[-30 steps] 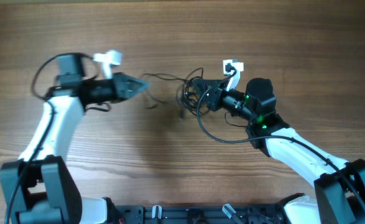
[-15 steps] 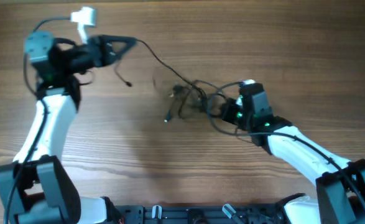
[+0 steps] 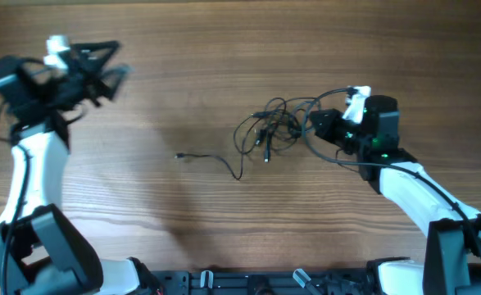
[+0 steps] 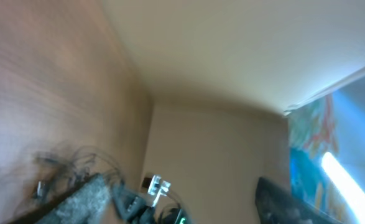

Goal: Untangle cables

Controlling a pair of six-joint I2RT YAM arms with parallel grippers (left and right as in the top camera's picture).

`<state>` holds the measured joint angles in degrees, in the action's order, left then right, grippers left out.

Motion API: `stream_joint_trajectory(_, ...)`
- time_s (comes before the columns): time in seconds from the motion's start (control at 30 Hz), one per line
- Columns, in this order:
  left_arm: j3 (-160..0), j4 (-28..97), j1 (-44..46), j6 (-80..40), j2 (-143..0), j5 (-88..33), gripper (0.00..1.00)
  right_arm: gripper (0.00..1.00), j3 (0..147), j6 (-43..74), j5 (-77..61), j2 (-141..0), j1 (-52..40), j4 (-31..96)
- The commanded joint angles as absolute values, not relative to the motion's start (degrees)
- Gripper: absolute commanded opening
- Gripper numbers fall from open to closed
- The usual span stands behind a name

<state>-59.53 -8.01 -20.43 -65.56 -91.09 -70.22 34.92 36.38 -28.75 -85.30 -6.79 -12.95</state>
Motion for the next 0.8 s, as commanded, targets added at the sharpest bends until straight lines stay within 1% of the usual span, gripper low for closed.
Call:
stream_joint_trajectory(0.0,-59.7,0.4,-10.3,-53.7,-91.5,-64.1,1.0,0.05,34.9,31.5,-29.4,-85.6,-10.1,-13.7)
stream_joint_trajectory(0.13,-59.7,2.0,1.2,-55.2,-91.7,-58.2,1.0,0.05,34.9,31.7,-22.0,-85.6,-11.7,-13.6)
stream_joint_trajectory(0.17,-59.7,2.0,5.5,-58.3,-91.7,-54.7,1.0,0.05,34.9,33.1,-20.3,-85.6,-11.7,-13.4)
stream_joint_trajectory(0.23,-59.7,3.5,9.9,-59.9,-91.7,-50.3,1.0,0.05,34.9,35.0,-19.5,-85.6,-11.7,-13.2)
stream_joint_trajectory(0.3,-59.7,7.6,14.1,-63.7,-91.7,-43.4,1.0,0.05,34.9,35.8,-19.5,-85.6,-11.7,-13.3)
stream_joint_trajectory(0.37,-59.7,14.3,18.2,-72.9,-91.7,-33.3,1.0,0.05,34.9,38.3,-19.5,-85.6,-11.7,-13.2)
stream_joint_trajectory(0.43,-59.7,15.9,21.7,-82.1,-91.7,-26.2,1.0,0.05,34.9,40.2,-19.5,-85.6,-11.7,-13.2)
stream_joint_trajectory(0.5,-59.7,15.0,24.6,-92.9,-91.7,-24.8,1.0,0.04,34.9,41.7,-19.5,-85.6,-11.7,-13.0)
stream_joint_trajectory(0.57,-59.7,14.3,26.9,-98.7,-91.7,-24.3,1.0,0.05,34.9,42.9,-19.5,-85.6,-11.7,-13.0)
stream_joint_trajectory(0.6,-59.7,13.9,28.4,-100.6,-91.7,-22.6,0.97,0.05,34.9,44.2,-19.5,-85.6,-11.7,-12.8)
stream_joint_trajectory(0.63,-59.7,13.9,29.8,-102.1,-91.7,-20.1,0.89,0.05,34.9,44.7,-19.9,-85.6,-11.7,-12.8)
stream_joint_trajectory(0.67,-59.7,14.0,31.1,-103.0,-91.7,-17.1,0.85,0.05,34.9,45.2,-20.5,-85.6,-11.7,-12.8)
stream_joint_trajectory(0.77,-59.7,14.0,34.1,-104.5,-91.8,-10.0,0.82,0.05,34.9,44.9,-21.7,-85.6,-11.7,-12.8)
